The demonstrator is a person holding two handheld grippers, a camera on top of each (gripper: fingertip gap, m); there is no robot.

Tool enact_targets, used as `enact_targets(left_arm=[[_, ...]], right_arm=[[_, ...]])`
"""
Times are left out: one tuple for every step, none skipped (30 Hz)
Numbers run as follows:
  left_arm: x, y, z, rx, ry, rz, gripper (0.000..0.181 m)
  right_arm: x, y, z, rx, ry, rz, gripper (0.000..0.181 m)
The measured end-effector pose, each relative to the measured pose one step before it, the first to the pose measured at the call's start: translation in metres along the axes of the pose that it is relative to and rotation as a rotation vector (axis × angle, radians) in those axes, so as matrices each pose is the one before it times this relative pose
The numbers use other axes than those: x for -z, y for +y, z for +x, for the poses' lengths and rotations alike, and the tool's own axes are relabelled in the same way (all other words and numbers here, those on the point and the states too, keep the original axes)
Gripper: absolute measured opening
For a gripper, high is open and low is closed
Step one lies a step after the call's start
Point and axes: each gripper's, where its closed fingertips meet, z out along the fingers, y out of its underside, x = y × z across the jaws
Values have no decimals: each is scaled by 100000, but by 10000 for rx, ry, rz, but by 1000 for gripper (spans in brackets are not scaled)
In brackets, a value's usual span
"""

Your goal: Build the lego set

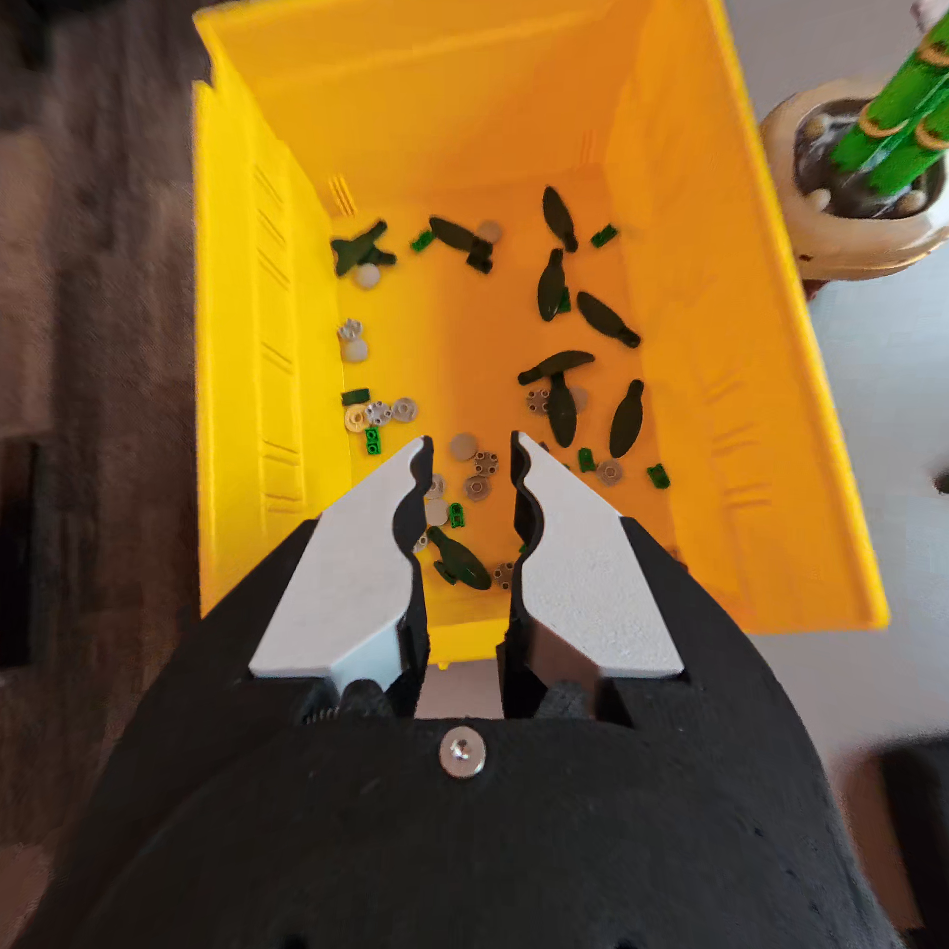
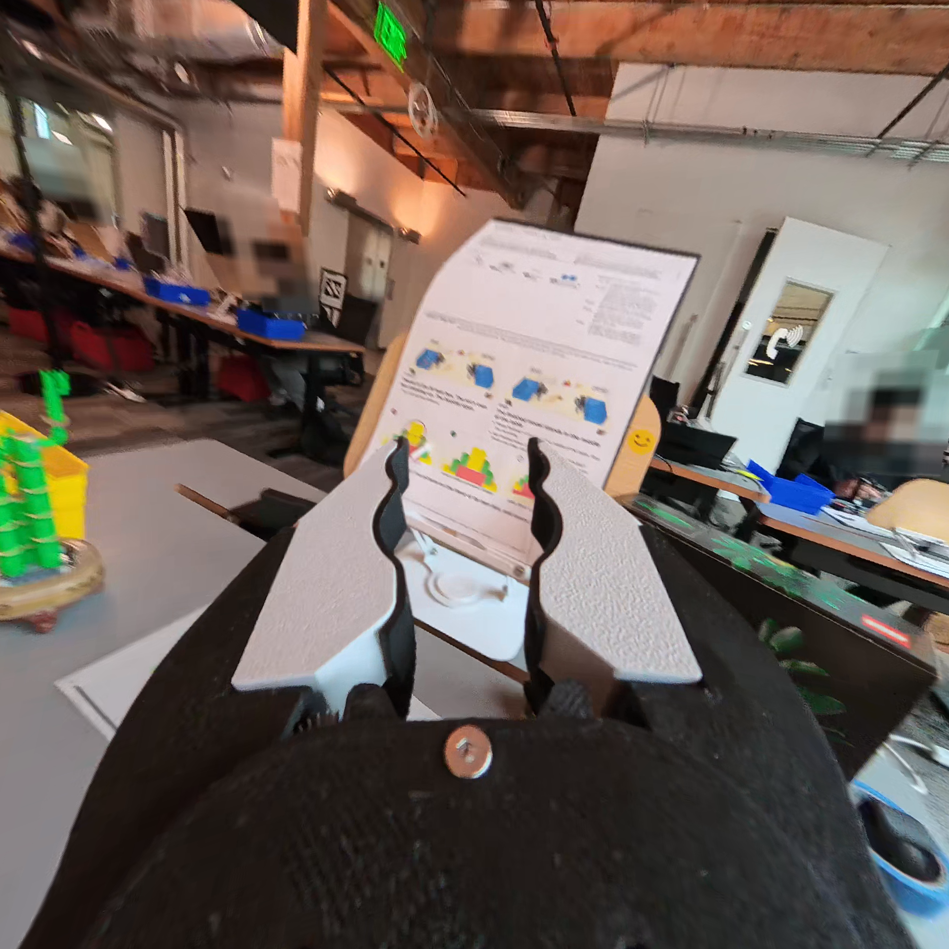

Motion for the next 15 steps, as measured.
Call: enact_targets(left_arm=[[-731,188,-34,171,406,-365,26],[-607,38,-156,185,287,-288,23],[-488,-92,-298,156,134,-189,20],[-385,-183,-196,29,124,-106,20],[-309,-262,-133,-81,79,-41,18],[-258,-265,-229,-116,-61,-18,16],[-252,-273,-228,-150,-117,-19,17],[-265,-283,-157,-142,-119,3,17],[-294,-294,-23,-98,-49,10,17],[-362,-303,253,-75,122,1,17],[-415,-311,322,-53,186,11,18],[-456,-359,117,-64,79,39,18],[-488,-415,-92,-133,-42,70,18],[-497,-429,-165,-198,-83,79,18],[-522,-440,-245,-186,-127,73,18]], right_arm=[[304,-697,-356,-138,-141,226,44],[232,-484,-216,-46,-75,121,43],[175,-279,-83,42,-4,34,42],[117,-102,-4,103,42,-28,42],[66,41,55,114,74,-64,41],[27,81,24,92,58,-63,41],[-6,109,-69,47,-9,-70,40],[-50,123,-104,-5,-29,-61,40],[-44,83,-125,-49,-36,-27,40],[-47,108,-179,-88,-63,-55,40],[-15,98,-202,-97,-68,-75,40],[16,10,-213,-61,-57,-30,40],[50,-92,-225,-1,-52,16,40],[70,-147,-200,60,-13,30,40],[82,-161,-136,105,30,19,40]])
